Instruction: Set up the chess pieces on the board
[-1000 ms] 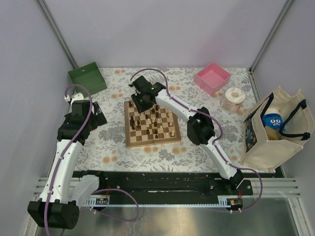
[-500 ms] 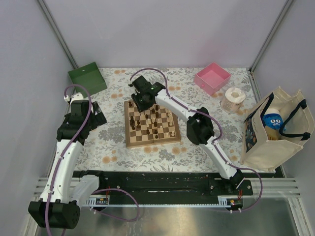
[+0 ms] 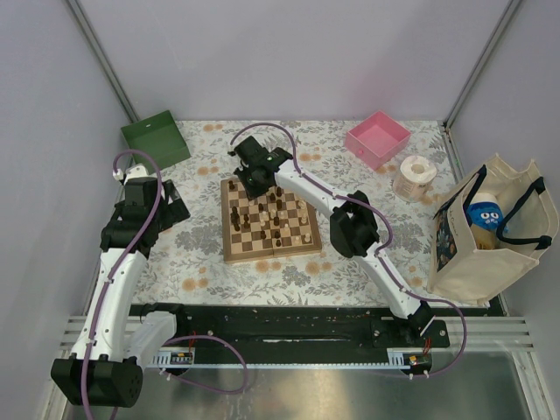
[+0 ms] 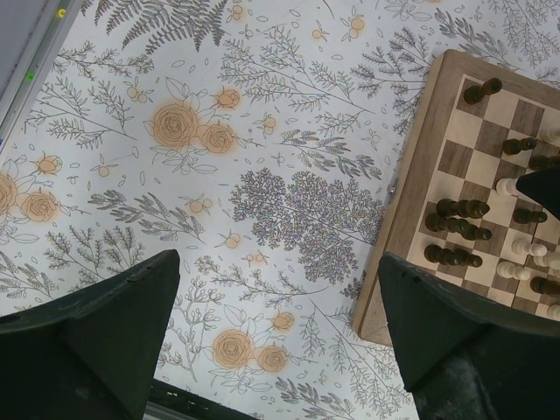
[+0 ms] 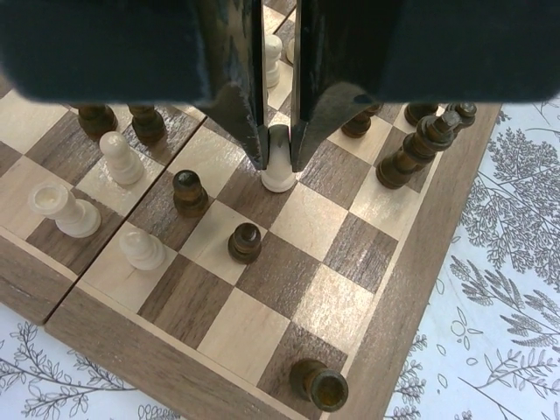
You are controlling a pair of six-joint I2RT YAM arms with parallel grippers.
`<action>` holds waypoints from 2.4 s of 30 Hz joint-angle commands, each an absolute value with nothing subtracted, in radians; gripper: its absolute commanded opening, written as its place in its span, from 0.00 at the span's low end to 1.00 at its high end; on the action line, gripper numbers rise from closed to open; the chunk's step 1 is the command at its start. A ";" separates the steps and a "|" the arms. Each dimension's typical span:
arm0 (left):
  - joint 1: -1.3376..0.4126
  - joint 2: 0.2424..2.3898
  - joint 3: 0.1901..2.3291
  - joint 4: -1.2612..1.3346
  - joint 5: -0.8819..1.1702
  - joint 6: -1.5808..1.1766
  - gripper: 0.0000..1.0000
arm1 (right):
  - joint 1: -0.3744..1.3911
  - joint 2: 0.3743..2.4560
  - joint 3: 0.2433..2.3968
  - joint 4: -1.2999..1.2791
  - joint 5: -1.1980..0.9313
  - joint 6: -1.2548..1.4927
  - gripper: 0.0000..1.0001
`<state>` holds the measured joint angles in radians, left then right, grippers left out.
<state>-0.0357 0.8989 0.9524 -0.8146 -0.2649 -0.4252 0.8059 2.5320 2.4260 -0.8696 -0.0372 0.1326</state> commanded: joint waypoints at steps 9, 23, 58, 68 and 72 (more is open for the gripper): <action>-0.020 0.905 0.943 -0.778 -0.242 -0.414 0.99 | 0.811 2.352 2.436 -0.864 0.052 0.094 0.07; -0.017 0.905 0.942 -0.778 -0.238 -0.413 0.99 | 0.652 2.174 2.261 -0.838 0.118 0.146 0.06; 0.000 0.910 0.940 -0.767 -0.189 -0.407 0.99 | 0.558 2.399 2.280 -0.911 0.057 0.163 0.07; 0.029 0.911 0.939 -0.764 -0.172 -0.405 0.99 | 0.558 2.402 2.267 -0.911 0.048 0.163 0.09; 0.029 0.913 0.939 -0.762 -0.167 -0.405 0.99 | 0.557 2.399 2.266 -0.911 0.049 0.158 0.14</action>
<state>0.0250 0.9119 0.9398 -0.8078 -0.1894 -0.4171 0.5625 2.4046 2.2364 -0.9119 0.0597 0.1616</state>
